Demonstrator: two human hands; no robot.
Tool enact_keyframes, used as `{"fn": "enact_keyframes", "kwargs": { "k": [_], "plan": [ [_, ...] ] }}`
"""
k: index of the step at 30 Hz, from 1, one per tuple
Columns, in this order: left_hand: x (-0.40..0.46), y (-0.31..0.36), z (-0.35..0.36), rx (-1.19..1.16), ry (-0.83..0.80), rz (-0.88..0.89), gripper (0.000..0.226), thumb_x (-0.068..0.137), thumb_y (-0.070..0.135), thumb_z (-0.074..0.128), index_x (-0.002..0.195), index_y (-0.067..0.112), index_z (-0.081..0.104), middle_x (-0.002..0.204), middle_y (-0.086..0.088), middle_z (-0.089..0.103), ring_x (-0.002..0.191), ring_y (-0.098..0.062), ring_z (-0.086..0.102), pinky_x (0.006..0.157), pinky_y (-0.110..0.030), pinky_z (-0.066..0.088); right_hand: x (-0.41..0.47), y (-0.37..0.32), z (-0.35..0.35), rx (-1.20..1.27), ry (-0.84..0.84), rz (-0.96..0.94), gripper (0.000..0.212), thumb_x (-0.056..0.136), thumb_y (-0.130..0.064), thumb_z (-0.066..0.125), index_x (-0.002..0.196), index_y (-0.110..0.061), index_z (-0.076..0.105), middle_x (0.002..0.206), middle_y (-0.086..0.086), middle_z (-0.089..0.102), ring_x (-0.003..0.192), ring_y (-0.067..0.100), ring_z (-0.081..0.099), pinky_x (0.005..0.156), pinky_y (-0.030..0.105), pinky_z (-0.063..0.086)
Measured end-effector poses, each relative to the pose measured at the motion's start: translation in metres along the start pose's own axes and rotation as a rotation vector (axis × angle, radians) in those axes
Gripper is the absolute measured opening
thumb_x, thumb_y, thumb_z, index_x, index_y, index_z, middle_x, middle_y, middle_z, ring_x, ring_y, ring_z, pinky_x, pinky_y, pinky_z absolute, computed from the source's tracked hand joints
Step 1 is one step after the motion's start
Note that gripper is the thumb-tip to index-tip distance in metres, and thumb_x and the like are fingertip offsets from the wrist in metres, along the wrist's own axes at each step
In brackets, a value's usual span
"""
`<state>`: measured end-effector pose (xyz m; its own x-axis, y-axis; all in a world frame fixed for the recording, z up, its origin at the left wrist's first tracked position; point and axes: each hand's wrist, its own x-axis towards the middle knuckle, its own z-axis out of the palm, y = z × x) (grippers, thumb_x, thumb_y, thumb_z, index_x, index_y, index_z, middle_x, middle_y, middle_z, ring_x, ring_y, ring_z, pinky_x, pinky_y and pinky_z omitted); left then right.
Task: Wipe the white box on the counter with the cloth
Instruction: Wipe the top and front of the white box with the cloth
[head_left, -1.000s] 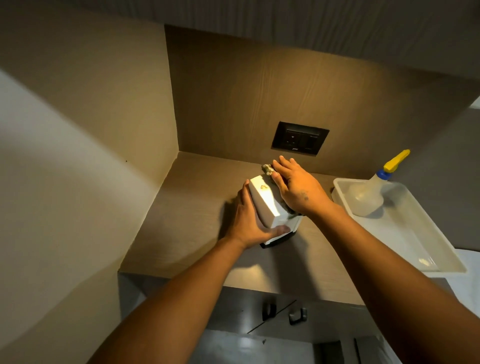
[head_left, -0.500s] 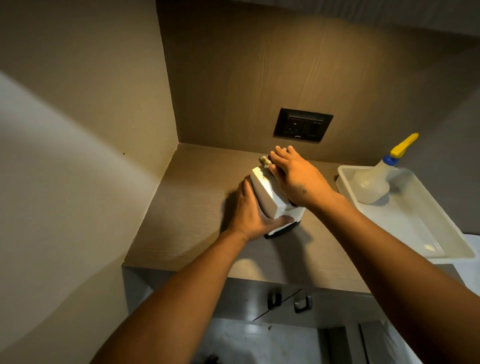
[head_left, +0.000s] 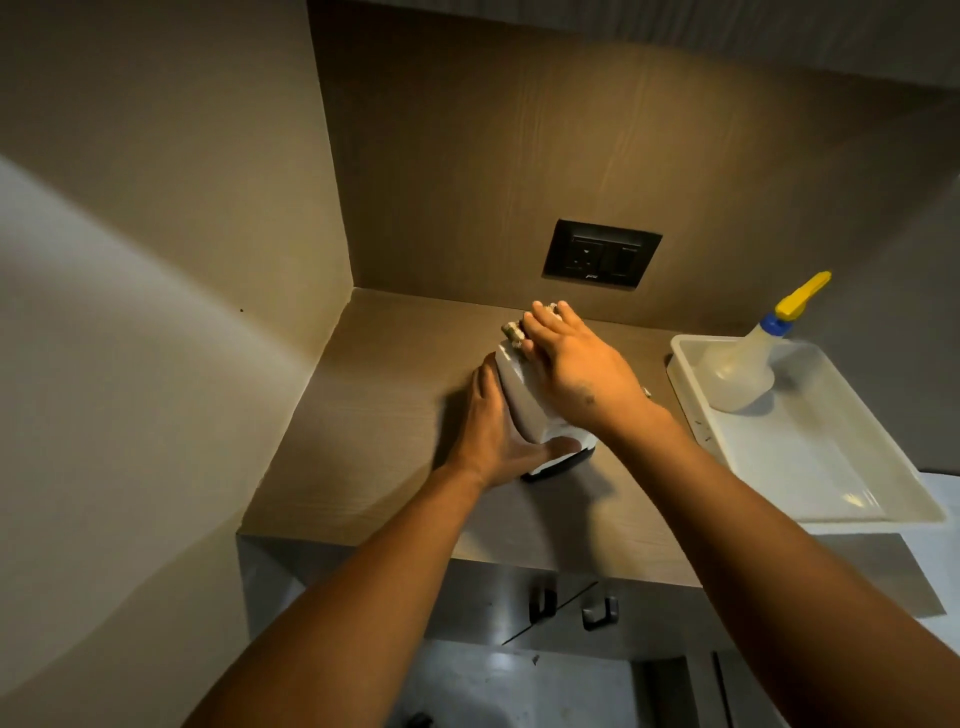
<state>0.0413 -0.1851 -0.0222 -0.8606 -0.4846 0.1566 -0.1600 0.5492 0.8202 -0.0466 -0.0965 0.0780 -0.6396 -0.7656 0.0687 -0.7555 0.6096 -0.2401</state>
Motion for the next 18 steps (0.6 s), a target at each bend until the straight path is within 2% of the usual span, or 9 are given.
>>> {"fn": "enact_keyframes", "kwargs": {
  "k": [4,7,10,15,18],
  "plan": [
    [-0.001,-0.002,0.000,-0.046,-0.002,-0.013,0.139,0.048,0.068,0.093,0.155,0.017,0.020,0.148,-0.002,0.040,0.133,-0.016,0.042,0.110,-0.034,0.041,-0.005,0.027,-0.002,0.006,-0.004,0.048,0.052,0.105,-0.044,0.028,0.153,-0.028,0.025,0.163,-0.005,0.019,0.152,0.020,0.007,0.120,0.041,0.013],
    [0.000,0.000,0.000,-0.027,-0.020,-0.041,0.139,0.050,0.067,0.093,0.156,0.017,0.018,0.151,-0.005,0.038,0.135,-0.019,0.041,0.112,-0.038,0.041,0.016,0.030,-0.005,0.043,-0.034,0.093,0.051,0.105,-0.043,0.028,0.153,-0.027,0.026,0.164,-0.004,0.019,0.152,0.024,0.007,0.118,0.045,0.017],
    [0.000,0.001,-0.002,-0.012,-0.014,-0.037,0.140,0.049,0.069,0.091,0.156,0.018,0.017,0.151,-0.004,0.036,0.136,-0.020,0.041,0.112,-0.041,0.042,0.029,0.020,-0.005,0.018,-0.049,0.031,0.051,0.105,-0.041,0.031,0.153,-0.023,0.029,0.163,-0.001,0.021,0.151,0.026,0.008,0.117,0.047,0.022],
    [0.001,0.003,-0.001,0.042,-0.003,-0.024,0.138,0.049,0.073,0.087,0.156,0.020,0.017,0.152,-0.001,0.035,0.136,-0.015,0.037,0.108,-0.026,0.033,0.000,0.004,-0.007,-0.002,-0.054,-0.121,0.048,0.104,-0.041,0.031,0.150,-0.025,0.037,0.163,-0.003,0.023,0.152,0.022,0.008,0.117,0.045,0.025],
    [0.000,0.002,-0.001,0.029,0.011,-0.005,0.137,0.046,0.074,0.087,0.154,0.018,0.023,0.146,-0.001,0.041,0.133,-0.016,0.042,0.110,-0.034,0.042,-0.025,0.014,-0.011,-0.009,-0.063,-0.195,0.046,0.105,-0.041,0.032,0.148,-0.028,0.039,0.162,-0.007,0.025,0.151,0.017,0.009,0.114,0.039,0.027]
  ]
}}
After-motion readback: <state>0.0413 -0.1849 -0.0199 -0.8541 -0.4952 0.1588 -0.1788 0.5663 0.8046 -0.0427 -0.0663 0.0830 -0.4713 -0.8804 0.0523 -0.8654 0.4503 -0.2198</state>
